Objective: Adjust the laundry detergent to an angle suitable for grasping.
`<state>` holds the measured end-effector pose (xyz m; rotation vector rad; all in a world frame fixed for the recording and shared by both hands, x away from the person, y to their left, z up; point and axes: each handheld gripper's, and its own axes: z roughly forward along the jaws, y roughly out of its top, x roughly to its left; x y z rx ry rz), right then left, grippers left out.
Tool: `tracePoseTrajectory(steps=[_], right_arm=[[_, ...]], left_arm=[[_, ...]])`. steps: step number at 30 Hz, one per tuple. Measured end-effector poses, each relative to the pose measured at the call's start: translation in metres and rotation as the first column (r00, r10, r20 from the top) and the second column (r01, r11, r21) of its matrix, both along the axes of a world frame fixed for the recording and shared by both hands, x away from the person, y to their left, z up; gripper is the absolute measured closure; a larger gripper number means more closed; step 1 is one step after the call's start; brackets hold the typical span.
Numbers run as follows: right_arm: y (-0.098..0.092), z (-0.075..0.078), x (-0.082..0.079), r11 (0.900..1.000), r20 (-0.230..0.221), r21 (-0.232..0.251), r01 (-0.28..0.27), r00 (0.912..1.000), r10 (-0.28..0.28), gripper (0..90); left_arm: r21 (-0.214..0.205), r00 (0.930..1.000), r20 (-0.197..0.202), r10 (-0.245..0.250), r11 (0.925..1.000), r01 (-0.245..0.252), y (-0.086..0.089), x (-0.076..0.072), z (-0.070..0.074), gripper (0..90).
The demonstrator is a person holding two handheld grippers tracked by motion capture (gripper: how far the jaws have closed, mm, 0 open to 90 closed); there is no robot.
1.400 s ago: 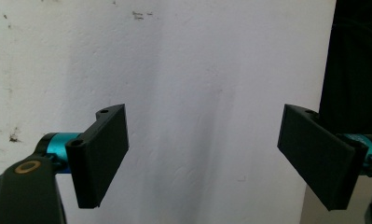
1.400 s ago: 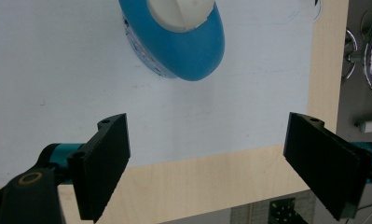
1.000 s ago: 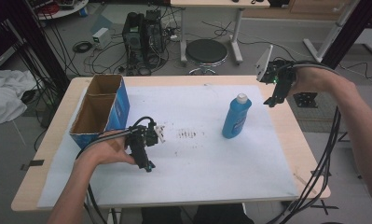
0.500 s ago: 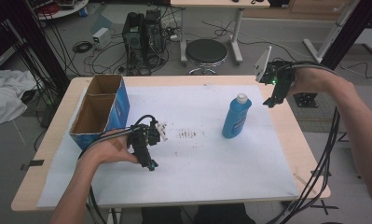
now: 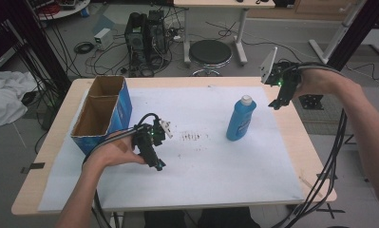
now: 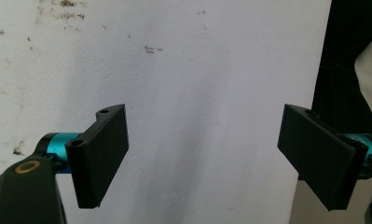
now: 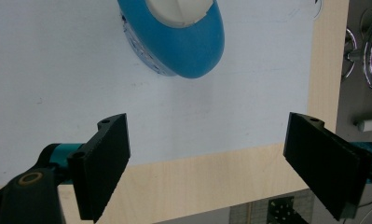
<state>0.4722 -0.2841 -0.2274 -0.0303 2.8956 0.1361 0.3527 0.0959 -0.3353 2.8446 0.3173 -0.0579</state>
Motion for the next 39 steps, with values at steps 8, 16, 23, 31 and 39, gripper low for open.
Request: tracePoseTrajectory(steps=[8,16,23,31,39], right_arm=[[-0.001,0.0,0.0,1.0,0.0,0.002,0.0,1.0,0.0,13.7],[0.0,-0.001,0.0,1.0,-0.002,0.0,0.009,1.0,-0.009,13.7],[-0.001,-0.001,0.001,1.0,-0.003,-0.005,-0.004,1.0,0.004,13.7],[-0.001,-0.002,0.001,1.0,-0.004,-0.005,0.004,1.0,-0.004,13.7],[0.001,-0.002,0.0,0.9999,0.001,-0.012,0.009,1.0,-0.009,13.7]], left_arm=[[-0.02,0.9995,0.0,0.031,0.9993,-0.031,-0.002,-0.001,0.001,16.3],[-0.041,0.9983,0.018,0.056,0.9976,-0.055,-0.009,0.0,0.006,16.3],[-0.029,0.9971,0.036,0.066,0.9974,-0.065,-0.027,0.004,0.01,16.3],[-0.067,0.9912,0.04,0.126,0.99,-0.124,-0.048,0.007,0.011,16.3],[-0.098,0.9711,0.1,0.217,0.9733,-0.207,-0.061,0.017,0.011,16.3]])
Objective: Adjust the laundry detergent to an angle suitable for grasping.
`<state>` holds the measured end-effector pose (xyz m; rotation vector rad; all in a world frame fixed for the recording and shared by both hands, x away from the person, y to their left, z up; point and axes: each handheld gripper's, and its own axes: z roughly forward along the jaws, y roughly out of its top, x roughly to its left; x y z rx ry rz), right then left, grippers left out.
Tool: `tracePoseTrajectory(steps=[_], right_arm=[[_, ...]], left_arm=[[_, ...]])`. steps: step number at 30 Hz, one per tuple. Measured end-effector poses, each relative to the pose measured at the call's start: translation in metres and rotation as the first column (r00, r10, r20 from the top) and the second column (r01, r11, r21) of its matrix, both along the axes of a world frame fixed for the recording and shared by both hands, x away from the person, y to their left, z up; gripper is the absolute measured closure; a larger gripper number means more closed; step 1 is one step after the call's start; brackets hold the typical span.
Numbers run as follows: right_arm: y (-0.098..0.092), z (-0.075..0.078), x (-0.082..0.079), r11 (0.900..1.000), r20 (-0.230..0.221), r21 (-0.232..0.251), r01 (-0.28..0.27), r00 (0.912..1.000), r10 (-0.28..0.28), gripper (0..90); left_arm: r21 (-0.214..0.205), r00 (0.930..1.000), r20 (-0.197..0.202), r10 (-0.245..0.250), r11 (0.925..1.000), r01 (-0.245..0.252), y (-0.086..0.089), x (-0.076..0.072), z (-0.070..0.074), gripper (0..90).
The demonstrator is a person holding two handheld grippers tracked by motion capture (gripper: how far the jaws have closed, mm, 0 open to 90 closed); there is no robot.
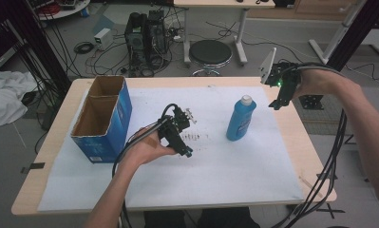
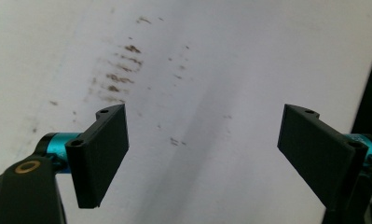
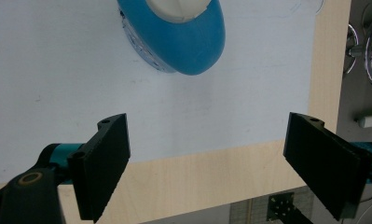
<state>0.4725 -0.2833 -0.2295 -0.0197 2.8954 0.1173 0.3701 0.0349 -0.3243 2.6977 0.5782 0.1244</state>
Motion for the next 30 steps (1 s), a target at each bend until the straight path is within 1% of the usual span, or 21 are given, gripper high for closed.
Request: tracePoseTrajectory(steps=[1,3,6,8,9,10,11,14,15,16,18,19,20,21,22,23,24,25,26,29,30], right_arm=[[0.0,-0.001,0.0,1.0,-0.003,0.006,-0.004,1.0,0.004,13.7],[0.0,0.0,0.0,1.0,0.002,-0.001,0.002,1.0,-0.002,13.7],[0.0,0.0,-0.001,0.9999,-0.001,0.0,0.014,0.9999,-0.014,13.7],[0.0,0.0,0.0,1.0,0.003,-0.004,-0.001,1.0,0.001,13.7],[0.0,0.0,-0.001,1.0,0.004,-0.005,-0.001,1.0,0.001,13.7],[0.0,0.0,-0.001,1.0,0.004,-0.002,-0.003,1.0,0.003,13.7],[0.0,0.0,-0.001,1.0,0.004,-0.003,0.008,1.0,-0.008,13.7],[-0.001,0.001,-0.001,1.0,0.006,-0.009,0.0,1.0,0.0,13.7],[0.0,0.001,-0.002,0.9998,0.006,-0.007,0.018,0.9998,-0.018,13.7],[0.0,0.001,-0.002,0.9998,0.006,-0.007,0.018,0.9998,-0.018,13.7],[0.0,0.0,-0.002,1.0,0.005,-0.006,0.002,1.0,-0.002,13.7],[0.001,0.0,-0.002,1.0,0.004,-0.007,-0.001,1.0,0.001,13.7],[0.001,0.0,-0.004,0.9998,0.001,0.004,0.021,0.9998,-0.021,13.7],[0.002,0.0,-0.004,0.9996,0.002,0.002,0.027,0.9996,-0.027,13.7],[0.001,0.001,-0.002,0.9999,0.006,-0.015,0.001,1.0,-0.001,13.7],[0.001,0.001,-0.003,0.9999,0.006,-0.009,0.01,0.9999,-0.01,13.7],[0.001,0.001,-0.003,0.9999,0.006,-0.007,0.012,0.9999,-0.012,13.7],[0.001,0.001,-0.003,0.9999,0.006,-0.008,0.013,0.9999,-0.013,13.7],[0.001,0.001,-0.003,0.9999,0.004,-0.007,0.014,0.9999,-0.014,13.7],[0.002,0.0,-0.003,0.9999,0.005,-0.008,0.013,0.9999,-0.013,13.7],[0.002,0.0,-0.003,0.9998,0.004,-0.011,0.014,0.9999,-0.013,13.7]], left_arm=[[-0.064,0.9984,0.006,0.056,0.9964,-0.056,-0.003,-0.001,-0.003,16.3],[-0.068,0.9968,0.026,0.076,0.995,-0.074,-0.004,0.003,-0.002,16.3],[-0.127,0.9908,0.055,0.124,0.9851,-0.116,-0.007,0.005,-0.001,16.3],[-0.143,0.9876,0.078,0.136,0.9819,-0.124,-0.007,0.007,0.001,16.3],[-0.177,0.9838,0.085,0.158,0.9742,-0.141,-0.009,0.008,0.002,16.3],[-0.179,0.9842,0.092,0.152,0.9748,-0.133,-0.01,0.009,0.004,16.3],[-0.19,0.982,0.097,0.162,0.9715,-0.142,-0.011,0.008,0.004,16.3],[-0.225,0.9751,0.125,0.184,0.9623,-0.152,-0.018,0.009,0.005,16.3],[-0.239,0.972,0.13,0.196,0.9575,-0.161,-0.02,0.009,0.004,16.3],[-0.253,0.9688,0.141,0.204,0.9536,-0.164,-0.023,0.009,0.003,16.3],[-0.265,0.9664,0.149,0.21,0.9498,-0.165,-0.028,0.01,0.001,16.3],[-0.267,0.9658,0.154,0.208,0.95,-0.162,-0.031,0.01,0.0,16.3],[-0.275,0.9645,0.159,0.211,0.9476,-0.162,-0.034,0.01,-0.002,16.3],[-0.293,0.9608,0.165,0.223,0.9412,-0.168,-0.037,0.011,-0.004,16.3],[-0.289,0.9629,0.16,0.217,0.943,-0.165,-0.039,0.012,-0.005,16.3],[-0.296,0.9626,0.158,0.22,0.9406,-0.166,-0.042,0.012,-0.007,16.3],[-0.284,0.9621,0.176,0.208,0.9465,-0.153,-0.045,0.014,-0.009,16.3],[-0.301,0.9604,0.164,0.225,0.9385,-0.169,-0.05,0.014,-0.012,16.3],[-0.284,0.9618,0.178,0.208,0.9466,-0.152,-0.051,0.016,-0.013,16.3],[-0.309,0.9607,0.177,0.214,0.9389,-0.152,-0.06,0.019,-0.017,16.3],[-0.326,0.9589,0.176,0.222,0.9322,-0.156,-0.064,0.019,-0.019,16.3]])
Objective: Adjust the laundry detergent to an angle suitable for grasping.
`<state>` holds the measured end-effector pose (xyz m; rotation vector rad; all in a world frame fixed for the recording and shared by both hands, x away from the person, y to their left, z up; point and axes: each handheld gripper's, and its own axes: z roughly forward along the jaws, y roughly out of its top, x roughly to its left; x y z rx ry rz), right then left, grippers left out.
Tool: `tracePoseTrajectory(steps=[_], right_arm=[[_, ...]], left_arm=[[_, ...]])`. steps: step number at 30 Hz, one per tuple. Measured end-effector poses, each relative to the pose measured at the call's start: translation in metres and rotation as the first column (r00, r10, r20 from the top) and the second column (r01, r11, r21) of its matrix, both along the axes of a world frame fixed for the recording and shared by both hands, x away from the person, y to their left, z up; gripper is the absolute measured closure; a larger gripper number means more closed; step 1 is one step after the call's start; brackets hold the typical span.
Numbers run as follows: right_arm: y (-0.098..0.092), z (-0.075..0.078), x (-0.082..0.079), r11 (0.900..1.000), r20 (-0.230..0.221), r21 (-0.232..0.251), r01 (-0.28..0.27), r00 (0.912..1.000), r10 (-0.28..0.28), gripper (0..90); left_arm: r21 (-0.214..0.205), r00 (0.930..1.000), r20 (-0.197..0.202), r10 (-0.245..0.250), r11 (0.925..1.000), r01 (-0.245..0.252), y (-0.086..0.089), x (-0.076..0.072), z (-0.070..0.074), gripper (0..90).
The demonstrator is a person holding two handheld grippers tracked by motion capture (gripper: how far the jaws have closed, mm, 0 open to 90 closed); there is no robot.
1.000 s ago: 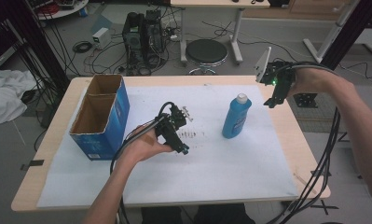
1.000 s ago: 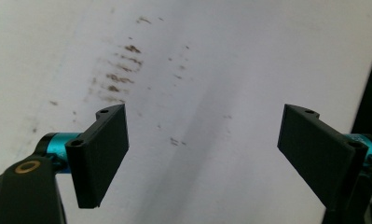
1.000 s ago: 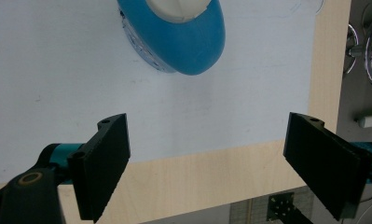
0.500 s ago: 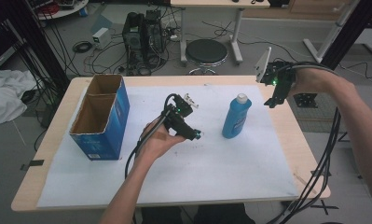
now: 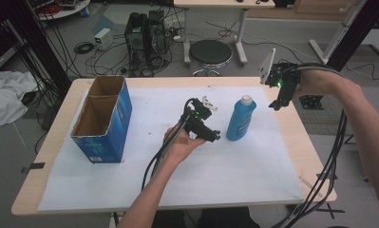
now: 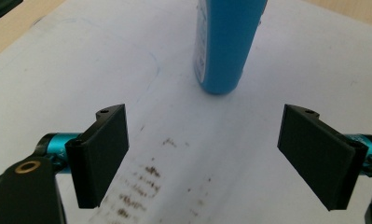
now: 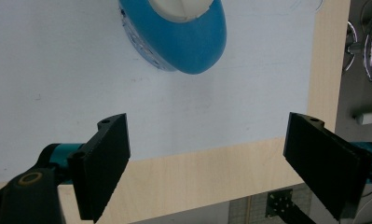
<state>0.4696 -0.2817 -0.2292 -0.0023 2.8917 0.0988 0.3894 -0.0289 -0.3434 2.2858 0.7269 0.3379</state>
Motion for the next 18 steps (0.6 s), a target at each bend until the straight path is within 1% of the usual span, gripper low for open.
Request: tracePoseTrajectory(steps=[1,2,3,4,5,6,8,9,10,11,12,13,14,15,16,17,18], right_arm=[[0.0,0.0,0.0,1.0,-0.001,0.002,0.0,1.0,0.0,13.7],[0.0,0.0,0.0,1.0,-0.001,0.001,0.0,1.0,0.0,13.7],[0.0,0.0,0.0,1.0,-0.002,0.002,0.002,1.0,-0.002,13.7],[0.0,0.0,0.0,1.0,-0.002,0.006,0.003,1.0,-0.003,13.7],[0.0,0.001,-0.001,1.0,0.0,0.002,0.005,1.0,-0.005,13.7],[0.0,0.001,0.0,1.0,0.0,-0.001,-0.006,1.0,0.006,13.7],[-0.001,0.001,-0.001,1.0,0.0,0.007,0.002,1.0,-0.002,13.7],[-0.001,0.002,0.0,1.0,0.002,0.001,-0.01,1.0,0.01,13.7],[-0.001,0.002,0.0,1.0,0.001,0.006,-0.005,1.0,0.005,13.7],[-0.002,0.002,-0.001,0.9999,0.001,0.005,0.01,1.0,-0.01,13.7],[-0.002,0.002,-0.001,1.0,0.003,0.009,0.004,1.0,-0.004,13.7],[-0.002,0.002,-0.001,0.9999,0.002,0.011,0.003,1.0,-0.003,13.7],[-0.003,0.002,0.0,1.0,0.004,0.005,-0.006,1.0,0.006,13.7],[-0.003,0.002,-0.001,1.0,0.002,0.006,0.003,1.0,-0.003,13.7],[-0.003,0.003,-0.001,1.0,0.002,0.003,0.008,1.0,-0.008,13.7],[-0.003,0.003,-0.002,0.9999,0.002,0.002,0.011,0.9999,-0.011,13.7],[-0.003,0.003,-0.002,0.9999,0.002,0.002,0.012,0.9999,-0.012,13.7]], left_arm=[[-0.019,0.9999,0.001,0.01,0.9998,-0.01,-0.004,0.0,-0.002,16.3],[-0.038,0.9998,-0.01,0.017,0.9991,-0.017,-0.007,0.0,-0.004,16.3],[-0.045,0.9998,-0.006,0.018,0.9988,-0.019,-0.01,0.001,-0.005,16.3],[-0.043,0.9998,0.013,0.015,0.999,-0.014,-0.013,0.003,-0.007,16.3],[-0.047,0.9997,0.019,0.018,0.9987,-0.017,-0.016,0.004,-0.008,16.3],[-0.049,0.9995,0.027,0.017,0.9987,-0.015,-0.018,0.005,-0.009,16.3],[-0.091,0.9986,0.034,0.041,0.9952,-0.038,-0.025,0.005,-0.012,16.3],[-0.078,0.999,0.03,0.033,0.9964,-0.031,-0.026,0.006,-0.011,16.3],[-0.101,0.9983,0.039,0.042,0.9942,-0.038,-0.029,0.007,-0.014,16.3],[-0.132,0.9979,0.032,0.055,0.99,-0.051,-0.033,0.007,-0.015,16.3],[-0.127,0.9982,0.029,0.053,0.9907,-0.049,-0.034,0.008,-0.016,16.3],[-0.133,0.9984,0.03,0.048,0.9901,-0.044,-0.037,0.009,-0.018,16.3],[-0.138,0.9987,0.02,0.048,0.9894,-0.045,-0.04,0.009,-0.019,16.3],[-0.13,0.9988,0.023,0.043,0.9908,-0.04,-0.043,0.011,-0.021,16.3],[-0.137,0.9985,0.025,0.048,0.9896,-0.044,-0.045,0.011,-0.023,16.3],[-0.139,0.9988,0.013,0.048,0.9892,-0.046,-0.049,0.012,-0.025,16.3],[-0.131,0.9989,0.011,0.044,0.9905,-0.042,-0.051,0.013,-0.026,16.3]])
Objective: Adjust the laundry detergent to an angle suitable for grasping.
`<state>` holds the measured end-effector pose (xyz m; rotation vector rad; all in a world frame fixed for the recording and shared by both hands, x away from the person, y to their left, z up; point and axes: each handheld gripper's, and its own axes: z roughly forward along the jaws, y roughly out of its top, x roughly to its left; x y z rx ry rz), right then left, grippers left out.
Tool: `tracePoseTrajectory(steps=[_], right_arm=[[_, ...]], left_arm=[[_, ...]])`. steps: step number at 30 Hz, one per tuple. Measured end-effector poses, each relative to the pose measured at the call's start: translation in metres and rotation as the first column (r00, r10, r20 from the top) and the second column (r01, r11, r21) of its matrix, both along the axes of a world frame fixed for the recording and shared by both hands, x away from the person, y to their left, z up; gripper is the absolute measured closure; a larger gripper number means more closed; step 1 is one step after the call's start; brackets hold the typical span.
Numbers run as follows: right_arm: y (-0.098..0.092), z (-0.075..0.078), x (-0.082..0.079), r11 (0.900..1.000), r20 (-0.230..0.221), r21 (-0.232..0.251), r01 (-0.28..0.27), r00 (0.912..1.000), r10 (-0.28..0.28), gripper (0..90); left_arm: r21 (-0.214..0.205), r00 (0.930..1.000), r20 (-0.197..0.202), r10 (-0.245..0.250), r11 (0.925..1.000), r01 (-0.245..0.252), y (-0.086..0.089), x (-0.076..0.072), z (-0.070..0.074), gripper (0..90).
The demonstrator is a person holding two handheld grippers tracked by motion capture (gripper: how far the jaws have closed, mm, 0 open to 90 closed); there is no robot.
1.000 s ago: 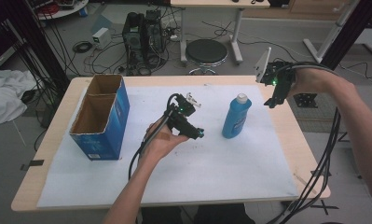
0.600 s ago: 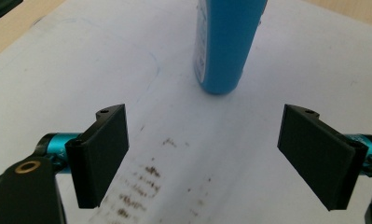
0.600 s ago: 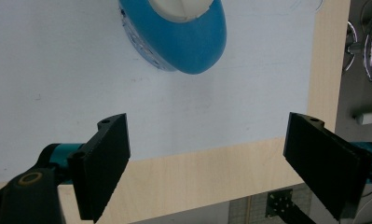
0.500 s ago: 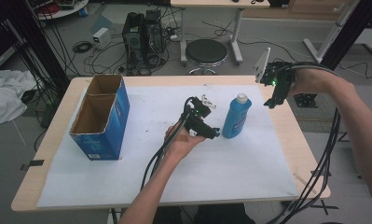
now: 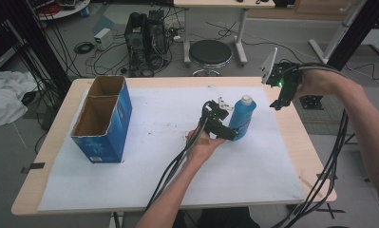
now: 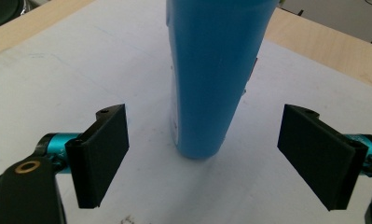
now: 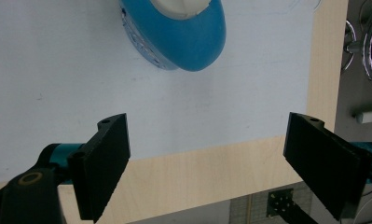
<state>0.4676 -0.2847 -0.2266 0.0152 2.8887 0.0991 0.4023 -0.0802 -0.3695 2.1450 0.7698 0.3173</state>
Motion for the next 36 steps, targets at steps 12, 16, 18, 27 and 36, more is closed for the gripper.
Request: tracePoseTrajectory(steps=[12,16,18,27,36], right_arm=[[-0.001,0.0,-0.001,1.0,0.001,-0.003,0.004,1.0,-0.004,13.7],[0.0,-0.002,0.0,1.0,-0.001,-0.005,-0.003,1.0,0.003,13.7],[0.0,-0.003,0.0,1.0,-0.003,-0.001,0.008,1.0,-0.008,13.7],[-0.004,-0.004,0.002,1.0,-0.003,-0.005,0.008,1.0,-0.008,13.7],[-0.006,-0.008,0.0,0.999,-0.011,0.014,0.043,0.999,-0.042,13.7]], left_arm=[[-0.036,0.9988,0.025,0.042,0.9985,-0.041,-0.02,0.008,-0.009,16.3],[-0.06,0.9989,0.023,0.042,0.9974,-0.04,-0.025,0.014,-0.012,16.3],[-0.053,0.9986,0.03,0.044,0.9977,-0.042,-0.028,0.015,-0.012,16.3],[-0.064,0.9971,0.053,0.055,0.9966,-0.051,-0.04,0.019,-0.016,16.3],[-0.074,0.9967,0.05,0.064,0.9954,-0.061,-0.039,0.02,-0.015,18.4]])
